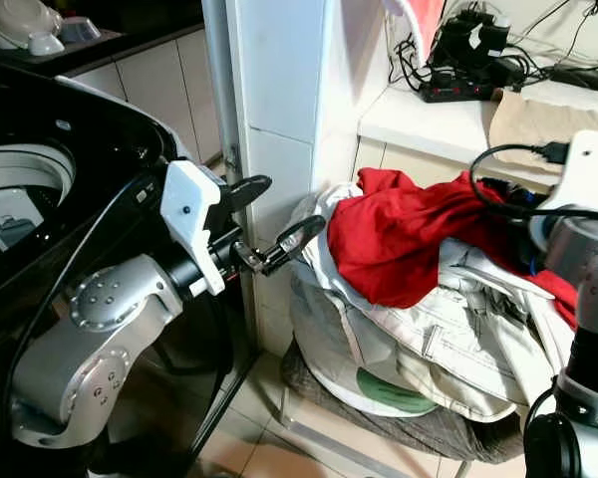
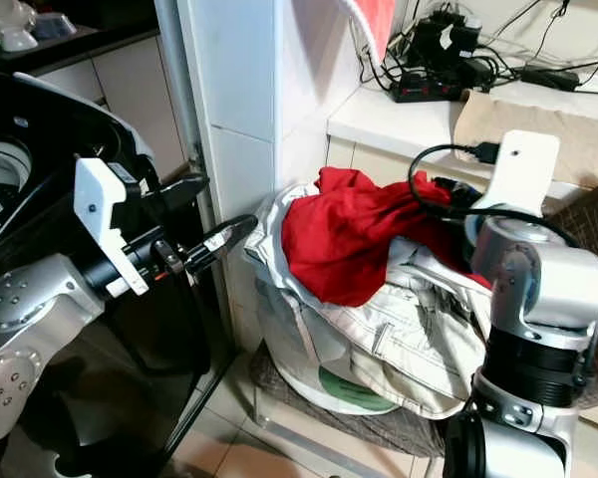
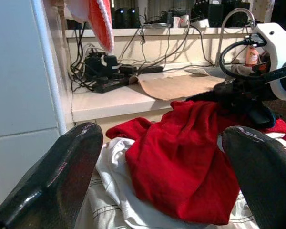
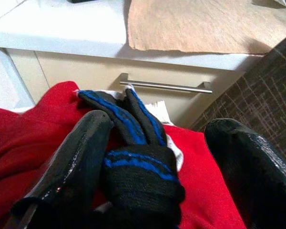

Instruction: Clothes washing

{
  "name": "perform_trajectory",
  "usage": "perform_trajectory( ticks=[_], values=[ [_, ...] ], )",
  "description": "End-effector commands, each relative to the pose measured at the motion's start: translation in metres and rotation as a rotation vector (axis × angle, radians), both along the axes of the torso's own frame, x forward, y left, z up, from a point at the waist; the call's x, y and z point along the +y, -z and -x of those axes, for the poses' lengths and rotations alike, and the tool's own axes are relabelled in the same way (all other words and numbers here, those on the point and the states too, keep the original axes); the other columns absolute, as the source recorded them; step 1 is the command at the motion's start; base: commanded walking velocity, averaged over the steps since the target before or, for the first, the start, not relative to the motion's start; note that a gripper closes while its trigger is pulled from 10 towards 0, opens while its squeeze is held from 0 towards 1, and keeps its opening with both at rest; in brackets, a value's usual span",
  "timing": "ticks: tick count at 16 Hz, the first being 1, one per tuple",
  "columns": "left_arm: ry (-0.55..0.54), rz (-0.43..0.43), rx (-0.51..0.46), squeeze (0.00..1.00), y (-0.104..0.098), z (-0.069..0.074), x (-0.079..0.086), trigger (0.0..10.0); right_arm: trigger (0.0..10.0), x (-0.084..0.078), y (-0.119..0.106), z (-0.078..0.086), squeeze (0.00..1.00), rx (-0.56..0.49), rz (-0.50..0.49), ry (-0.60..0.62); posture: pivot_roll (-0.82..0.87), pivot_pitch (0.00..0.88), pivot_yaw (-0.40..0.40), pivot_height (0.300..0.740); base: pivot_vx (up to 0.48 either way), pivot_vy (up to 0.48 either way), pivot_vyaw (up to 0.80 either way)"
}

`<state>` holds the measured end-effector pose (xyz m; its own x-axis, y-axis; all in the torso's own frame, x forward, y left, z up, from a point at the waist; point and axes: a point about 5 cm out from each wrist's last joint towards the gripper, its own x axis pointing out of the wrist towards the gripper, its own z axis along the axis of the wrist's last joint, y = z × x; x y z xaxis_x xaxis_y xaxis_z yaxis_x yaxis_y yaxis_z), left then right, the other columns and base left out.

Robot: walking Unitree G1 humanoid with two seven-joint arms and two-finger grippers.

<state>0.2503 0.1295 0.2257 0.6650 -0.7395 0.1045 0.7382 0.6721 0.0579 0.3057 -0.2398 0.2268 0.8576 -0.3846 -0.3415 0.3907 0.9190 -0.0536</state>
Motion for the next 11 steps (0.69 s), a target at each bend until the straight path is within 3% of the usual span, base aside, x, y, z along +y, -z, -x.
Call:
perform_trajectory(
  ticks=[1, 2, 3, 4, 5, 11],
  values=[
    [0.050, 0.001, 0.012, 0.00, -0.002, 0.006, -0.001, 10.0, 10.0, -0.003, 0.005, 0.005, 0.00, 0.043, -0.021, -0.008, -0.02, 0.000, -0.004, 0.740, 0.000, 0.000, 0.00],
    [0.062, -0.001, 0.016, 0.00, -0.002, 0.006, -0.001, 10.0, 10.0, -0.001, 0.010, 0.005, 0.00, 0.068, -0.040, -0.030, -0.02, 0.000, -0.004, 0.740, 0.000, 0.000, 0.00],
    [0.074, -0.005, 0.016, 0.00, -0.001, 0.007, -0.002, 10.0, 8.2, 0.003, 0.021, 0.005, 0.00, 0.101, -0.091, -0.056, -0.02, 0.000, -0.002, 0.740, 0.000, 0.000, 0.00],
    [0.075, -0.006, 0.014, 0.00, -0.002, 0.007, -0.002, 10.0, 4.5, 0.004, 0.024, 0.004, 0.00, 0.108, -0.112, -0.062, -0.02, 0.000, -0.002, 0.740, 0.000, 0.000, 0.00],
    [0.075, -0.010, 0.014, 0.00, -0.002, 0.007, -0.002, 10.0, 0.0, 0.005, 0.025, 0.004, 0.00, 0.111, -0.125, -0.068, -0.02, 0.000, -0.002, 0.740, 0.000, 0.000, 0.00],
    [0.065, -0.023, 0.008, 0.00, -0.003, 0.007, 0.002, 10.0, 0.0, 0.008, 0.023, 0.003, 0.00, 0.087, -0.139, -0.080, -0.01, 0.000, -0.006, 0.740, 0.000, 0.000, 0.00]
  ],
)
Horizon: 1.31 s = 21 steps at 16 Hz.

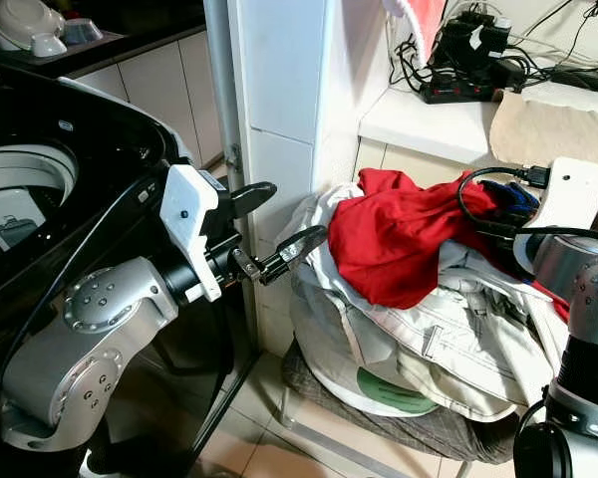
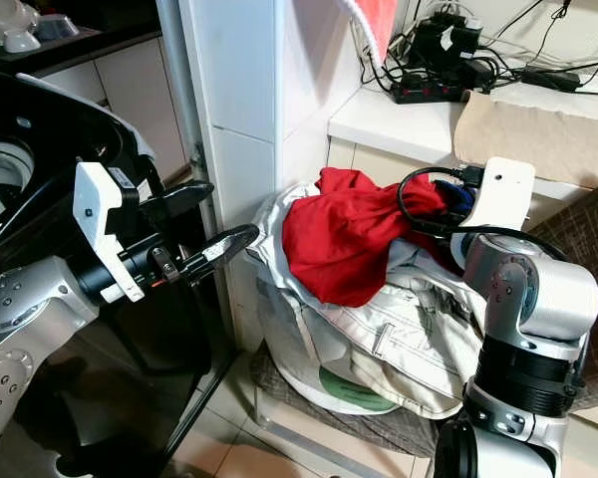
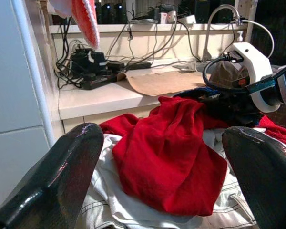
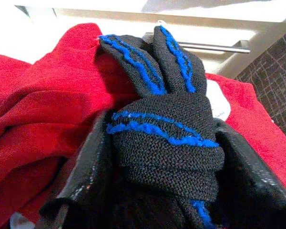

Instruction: Clothes washing

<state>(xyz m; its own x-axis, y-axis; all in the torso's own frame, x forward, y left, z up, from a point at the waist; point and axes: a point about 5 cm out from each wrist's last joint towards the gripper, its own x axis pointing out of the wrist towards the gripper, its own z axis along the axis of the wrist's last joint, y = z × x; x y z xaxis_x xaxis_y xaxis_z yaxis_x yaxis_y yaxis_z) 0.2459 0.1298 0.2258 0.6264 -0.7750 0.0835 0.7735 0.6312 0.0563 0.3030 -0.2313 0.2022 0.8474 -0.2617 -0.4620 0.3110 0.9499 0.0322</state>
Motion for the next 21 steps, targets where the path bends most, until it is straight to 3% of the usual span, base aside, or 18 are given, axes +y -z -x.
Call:
perform_trajectory(
  ticks=[1, 9, 13, 16, 17, 18, 19, 20, 21],
  values=[
    [0.011, -0.008, -0.008, 0.00, -0.002, 0.002, 0.002, 10.0, 0.0, 0.000, -0.002, 0.000, 0.00, -0.010, -0.013, 0.004, -0.01, 0.000, -0.004, 0.740, 0.000, 0.000, 0.00],
    [-0.020, -0.013, -0.044, 0.00, -0.004, -0.002, 0.003, 10.0, 0.0, 0.002, -0.009, -0.001, 0.00, -0.046, -0.007, -0.004, -0.01, 0.000, 0.000, 0.740, 0.000, 0.000, 0.00],
    [-0.041, -0.006, -0.063, 0.00, -0.007, -0.003, 0.003, 10.0, 0.0, 0.007, -0.026, -0.002, 0.00, -0.102, 0.058, -0.025, -0.01, 0.000, -0.001, 0.740, 0.000, 0.000, 0.00],
    [-0.130, 0.077, -0.086, 0.00, -0.017, -0.012, 0.008, 10.0, 0.0, 0.025, -0.069, -0.006, 0.00, -0.386, 0.183, -0.161, -0.01, 0.000, 0.002, 0.740, 0.000, 0.000, 0.00],
    [-0.158, 0.105, -0.081, 0.00, -0.019, -0.016, 0.009, 10.0, 0.0, 0.036, -0.077, -0.006, 0.00, -0.458, 0.175, -0.240, -0.01, 0.000, 0.004, 0.740, 0.000, 0.000, 0.00],
    [-0.269, 0.191, -0.061, 0.00, -0.024, -0.028, 0.010, 10.0, 0.0, 0.073, -0.081, -0.002, 0.00, -0.575, 0.130, -0.494, -0.01, 0.000, 0.001, 0.740, 0.000, 0.000, 0.00],
    [-0.269, 0.191, -0.061, 0.00, -0.024, -0.028, 0.010, 10.0, 0.0, 0.073, -0.081, -0.002, 0.00, -0.575, 0.130, -0.494, -0.01, 0.000, 0.001, 0.740, 0.000, 0.000, 0.00],
    [-0.285, 0.365, 0.003, 0.23, -0.031, -0.035, 0.004, 10.0, 0.0, 0.111, -0.070, 0.008, 0.00, -0.626, 0.069, -0.770, -0.01, 0.000, -0.005, 0.740, 0.000, 0.000, 0.00],
    [-0.252, 0.441, 0.033, 1.00, -0.035, -0.034, 0.001, 10.0, 0.0, 0.117, -0.067, 0.011, 0.00, -0.638, 0.039, -0.824, -0.01, 0.000, -0.008, 0.740, 0.000, 0.000, 0.00]
  ],
)
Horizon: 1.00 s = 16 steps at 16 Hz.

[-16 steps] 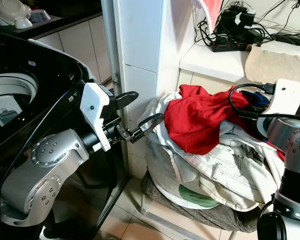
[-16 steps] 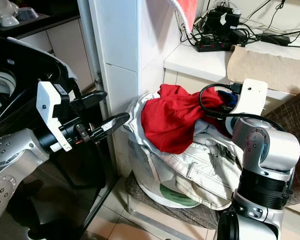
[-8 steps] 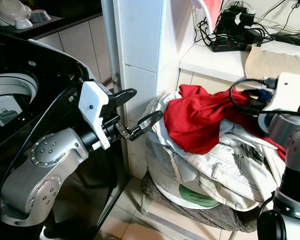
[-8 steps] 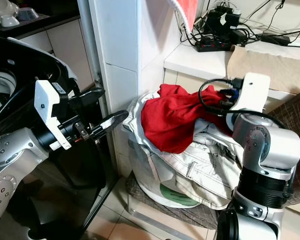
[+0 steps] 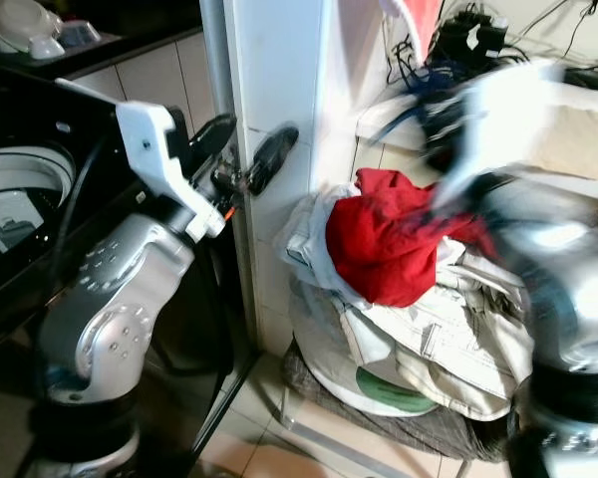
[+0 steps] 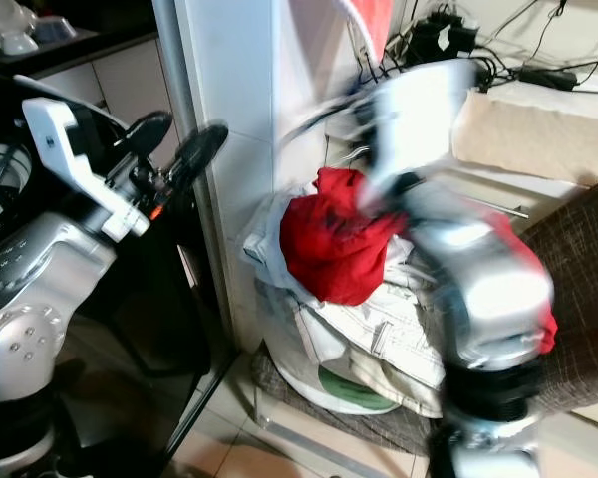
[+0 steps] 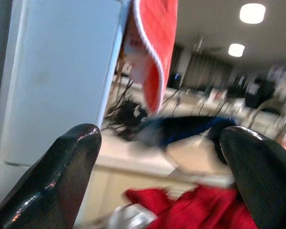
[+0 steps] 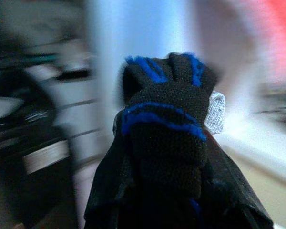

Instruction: Clothes washing

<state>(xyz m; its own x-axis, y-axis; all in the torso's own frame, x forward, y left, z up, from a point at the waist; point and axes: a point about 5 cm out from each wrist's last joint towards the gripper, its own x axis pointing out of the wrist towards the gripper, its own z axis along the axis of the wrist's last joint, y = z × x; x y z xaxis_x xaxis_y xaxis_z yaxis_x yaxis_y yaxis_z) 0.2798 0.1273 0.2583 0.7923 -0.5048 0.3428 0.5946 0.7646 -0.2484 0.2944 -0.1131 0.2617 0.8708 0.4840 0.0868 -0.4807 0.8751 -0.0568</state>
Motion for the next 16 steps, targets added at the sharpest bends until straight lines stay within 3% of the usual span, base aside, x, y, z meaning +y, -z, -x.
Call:
perform_trajectory(
  ticks=[1, 2, 4, 8, 10, 12, 13, 14, 15, 16],
  values=[
    [0.053, 0.115, 0.024, 1.00, -0.007, 0.001, -0.001, 10.0, 0.0, 0.007, -0.004, 0.007, 0.00, -0.054, -0.023, -0.100, 0.00, 0.000, -0.009, 0.740, 0.000, 0.000, 0.00],
    [0.123, 0.227, 0.045, 1.00, -0.012, 0.004, -0.007, 10.0, 0.0, 0.018, 0.001, 0.014, 0.00, -0.076, -0.033, -0.202, 0.00, 0.000, -0.009, 0.740, 0.000, 0.000, 0.00],
    [0.184, 0.335, 0.126, 1.00, -0.008, 0.005, -0.010, 10.0, 0.0, 0.029, 0.006, 0.021, 0.00, -0.125, -0.027, -0.300, 0.00, 0.000, -0.011, 0.740, 0.000, 0.000, 0.00],
    [0.148, 0.346, 0.277, 1.00, 0.008, 0.003, -0.006, 10.0, 0.0, 0.034, 0.004, 0.028, 0.00, -0.229, -0.047, -0.375, 0.01, 0.000, -0.016, 0.740, 0.000, 0.000, 0.00],
    [0.142, 0.370, 0.292, 1.00, 0.009, 0.003, -0.005, 10.0, 0.0, 0.034, 0.005, 0.030, 0.00, -0.237, -0.052, -0.394, 0.01, 0.000, -0.017, 0.740, 0.000, 0.000, 0.00],
    [0.161, 0.446, 0.291, 1.00, 0.003, 0.002, -0.004, 10.0, 0.0, 0.039, 0.019, 0.039, 0.00, -0.215, -0.002, -0.501, 0.00, 0.000, -0.014, 0.740, 0.000, 0.000, 0.00],
    [0.190, 0.493, 0.268, 0.29, -0.003, 0.004, -0.002, 10.0, 0.0, 0.040, 0.026, 0.041, 0.00, -0.192, 0.019, -0.522, 0.00, 0.000, -0.013, 0.740, 0.000, 0.000, 0.00],
    [0.205, 0.511, 0.261, 0.29, -0.005, 0.005, -0.002, 10.0, 0.0, 0.040, 0.027, 0.041, 0.00, -0.189, 0.023, -0.520, 0.00, 0.000, -0.013, 0.740, 0.000, 0.000, 0.00],
    [0.233, 0.540, 0.257, 0.00, -0.008, 0.007, -0.001, 10.0, 0.0, 0.040, 0.030, 0.040, 0.00, -0.188, 0.027, -0.513, 0.01, 0.000, -0.012, 0.740, 0.000, 0.000, 0.00],
    [0.274, 0.536, 0.252, 0.00, -0.010, 0.012, -0.003, 10.0, 0.0, 0.039, 0.030, 0.039, 0.00, -0.192, 0.026, -0.500, 0.01, 0.000, -0.010, 0.740, 0.000, 0.000, 0.00]
  ],
)
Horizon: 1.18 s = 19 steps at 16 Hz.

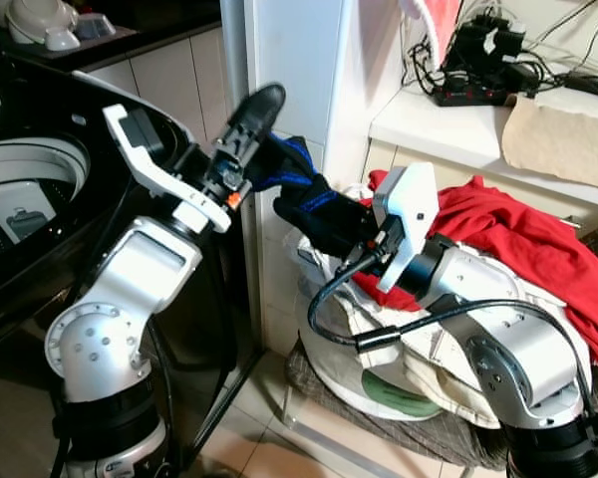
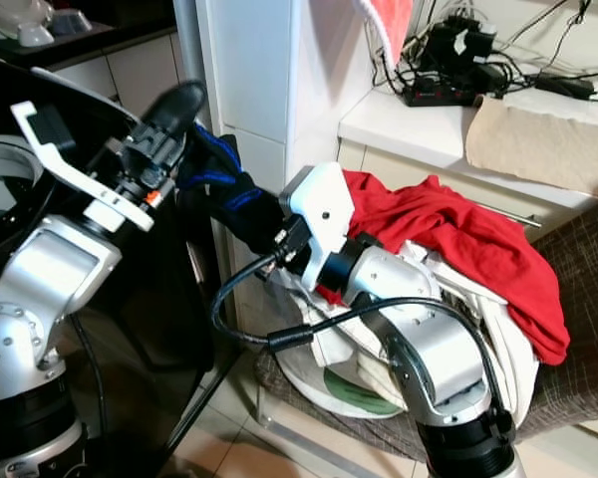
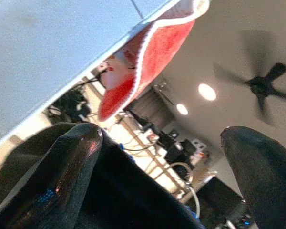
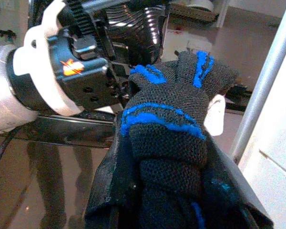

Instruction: Clothes washing

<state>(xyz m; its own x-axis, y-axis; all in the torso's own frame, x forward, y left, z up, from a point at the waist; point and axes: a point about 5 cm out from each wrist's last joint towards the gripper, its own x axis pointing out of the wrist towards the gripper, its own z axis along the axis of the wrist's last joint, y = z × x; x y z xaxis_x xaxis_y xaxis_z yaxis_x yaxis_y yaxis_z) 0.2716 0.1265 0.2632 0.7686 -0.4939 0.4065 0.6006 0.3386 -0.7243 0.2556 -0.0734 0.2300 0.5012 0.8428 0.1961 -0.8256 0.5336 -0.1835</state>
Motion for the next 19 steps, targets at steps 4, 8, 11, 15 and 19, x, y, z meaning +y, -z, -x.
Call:
perform_trajectory(
  ticks=[4, 8, 11, 15, 19],
  values=[
    [0.034, -0.122, 0.048, 0.00, 0.010, 0.004, -0.009, 1.8, 0.0, -0.002, -0.005, -0.002, 0.00, -0.045, -0.006, 0.019, 0.01, 0.000, -0.008, 0.740, 0.000, 0.000, 0.00],
    [0.016, -0.158, 0.077, 0.00, 0.013, 0.002, -0.006, 0.0, 0.0, -0.002, -0.005, -0.002, 0.00, -0.054, -0.004, 0.018, 0.01, 0.000, -0.009, 0.740, 0.000, 0.000, 0.00],
    [-0.002, -0.147, 0.078, 0.00, 0.012, 0.001, -0.002, 0.0, 0.0, -0.002, -0.005, -0.001, 0.00, -0.056, -0.004, 0.022, 0.01, 0.000, -0.007, 0.740, 0.000, 0.000, 0.00],
    [0.010, -0.139, 0.075, 0.00, 0.011, 0.002, -0.003, 0.0, 0.0, -0.003, -0.005, -0.002, 0.00, -0.060, -0.003, 0.029, 0.01, 0.000, -0.005, 0.740, 0.000, 0.000, 0.00],
    [0.019, -0.136, 0.076, 0.00, 0.011, 0.003, -0.004, 0.0, 0.0, -0.003, -0.005, -0.003, 0.00, -0.065, -0.001, 0.035, 0.01, 0.000, -0.005, 0.740, 0.000, 0.000, 0.00]
  ],
)
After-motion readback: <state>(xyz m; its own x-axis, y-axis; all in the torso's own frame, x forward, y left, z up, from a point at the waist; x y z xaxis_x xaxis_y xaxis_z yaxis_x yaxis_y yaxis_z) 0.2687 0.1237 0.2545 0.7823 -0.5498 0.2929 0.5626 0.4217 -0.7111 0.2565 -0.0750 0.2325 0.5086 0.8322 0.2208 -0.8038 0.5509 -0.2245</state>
